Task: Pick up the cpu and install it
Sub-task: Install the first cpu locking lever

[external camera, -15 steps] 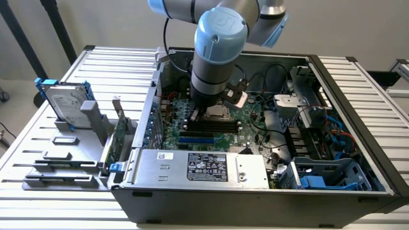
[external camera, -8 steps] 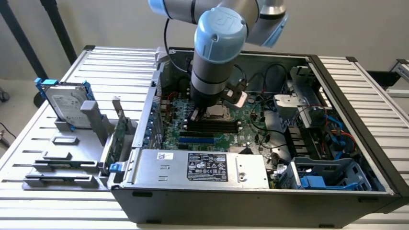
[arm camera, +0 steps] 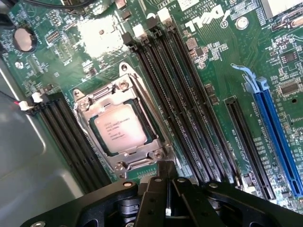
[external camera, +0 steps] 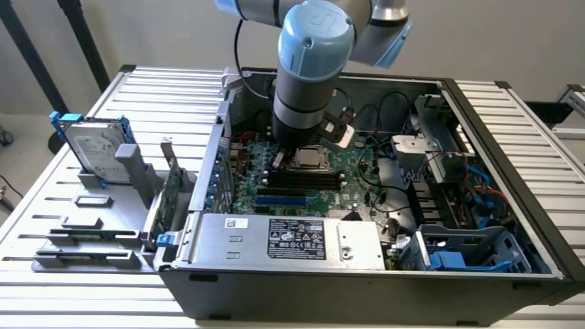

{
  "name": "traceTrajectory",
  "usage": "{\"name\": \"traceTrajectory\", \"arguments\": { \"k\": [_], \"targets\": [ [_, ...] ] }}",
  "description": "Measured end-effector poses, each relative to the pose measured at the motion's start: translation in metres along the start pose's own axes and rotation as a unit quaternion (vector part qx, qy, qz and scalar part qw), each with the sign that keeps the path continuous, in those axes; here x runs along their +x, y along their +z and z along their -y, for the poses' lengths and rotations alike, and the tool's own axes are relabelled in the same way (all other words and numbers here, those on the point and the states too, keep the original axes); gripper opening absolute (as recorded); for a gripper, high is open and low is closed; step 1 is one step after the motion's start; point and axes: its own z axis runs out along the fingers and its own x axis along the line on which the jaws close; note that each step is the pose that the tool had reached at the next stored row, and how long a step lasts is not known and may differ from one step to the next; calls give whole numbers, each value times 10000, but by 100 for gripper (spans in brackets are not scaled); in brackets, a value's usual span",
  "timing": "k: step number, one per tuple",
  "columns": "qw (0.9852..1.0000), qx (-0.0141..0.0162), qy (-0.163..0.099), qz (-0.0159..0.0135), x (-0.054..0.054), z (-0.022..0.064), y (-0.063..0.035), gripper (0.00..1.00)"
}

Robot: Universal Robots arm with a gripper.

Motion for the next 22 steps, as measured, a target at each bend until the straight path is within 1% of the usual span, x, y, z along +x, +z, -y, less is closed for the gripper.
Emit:
{"name": "traceTrajectory", "arguments": {
  "k": [3,7,16,18,19,22],
  "targets": [
    [10000,13,-16,10,41,29,-62,11],
    [9999,49,-120,67,103,67,-92,11],
    [9990,104,-406,180,246,149,-52,11],
    [9986,111,-464,209,279,169,-45,11],
    [9985,112,-494,228,293,178,-46,11],
    [9978,114,-584,299,327,198,-66,11]
  ]
}}
